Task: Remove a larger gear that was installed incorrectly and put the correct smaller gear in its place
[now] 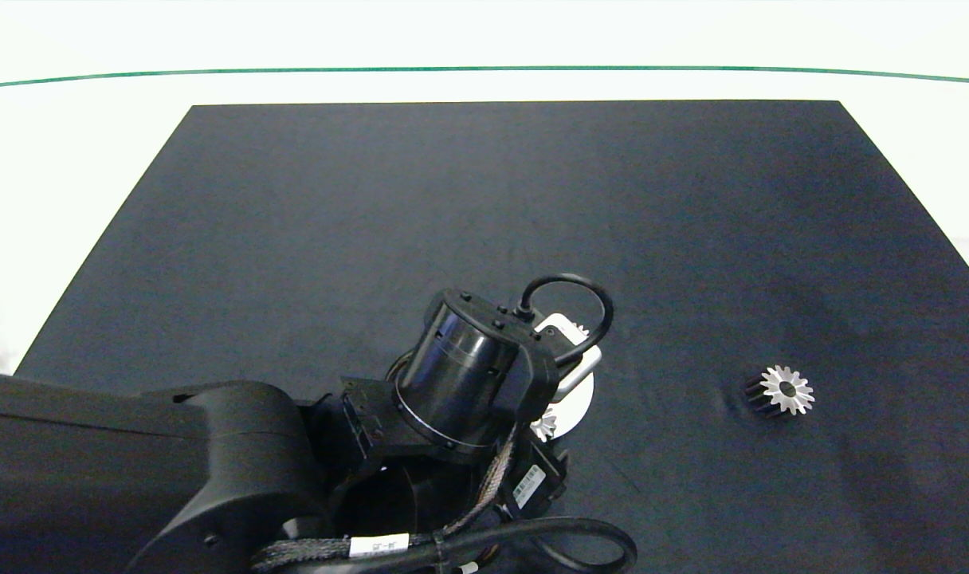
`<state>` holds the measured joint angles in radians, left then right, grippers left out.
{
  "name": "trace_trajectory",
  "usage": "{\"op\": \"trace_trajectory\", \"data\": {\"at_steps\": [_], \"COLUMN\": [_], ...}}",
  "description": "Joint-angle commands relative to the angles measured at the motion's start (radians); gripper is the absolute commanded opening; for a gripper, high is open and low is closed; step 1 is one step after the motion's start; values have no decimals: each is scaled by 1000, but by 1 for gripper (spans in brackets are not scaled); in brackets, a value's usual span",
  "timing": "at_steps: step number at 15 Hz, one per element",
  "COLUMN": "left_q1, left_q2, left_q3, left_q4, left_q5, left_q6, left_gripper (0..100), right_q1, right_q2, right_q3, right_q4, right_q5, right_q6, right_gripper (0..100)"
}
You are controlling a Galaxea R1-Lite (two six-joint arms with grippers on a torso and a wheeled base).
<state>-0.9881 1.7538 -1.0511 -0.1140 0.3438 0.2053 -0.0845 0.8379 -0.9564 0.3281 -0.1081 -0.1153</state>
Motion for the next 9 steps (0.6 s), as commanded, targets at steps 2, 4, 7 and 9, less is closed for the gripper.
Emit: {"op": "trace_trajectory", "data": {"at_steps": [2,4,7,9], "left_q1": [43,144,368,474], "left_q2": [-264,-384,-556,-657], "left_q3": [65,135,198,243], "left_q4": [134,132,132,132], "left_q5": [3,4,4,4], "left_q6": [-30,-30,-30,-32], "left_gripper": [100,100,100,100], "right_q1": [-12,-110,-238,-279], "right_q2": [-17,-23,-46,-112], "right_q3": [-2,-10,-10,24], "right_q4": [0,-1,-1,-1], "right_q5": [-15,-8,-10,-13], "right_q6": [16,14,52,85], "right_gripper": [100,100,100,100]}}
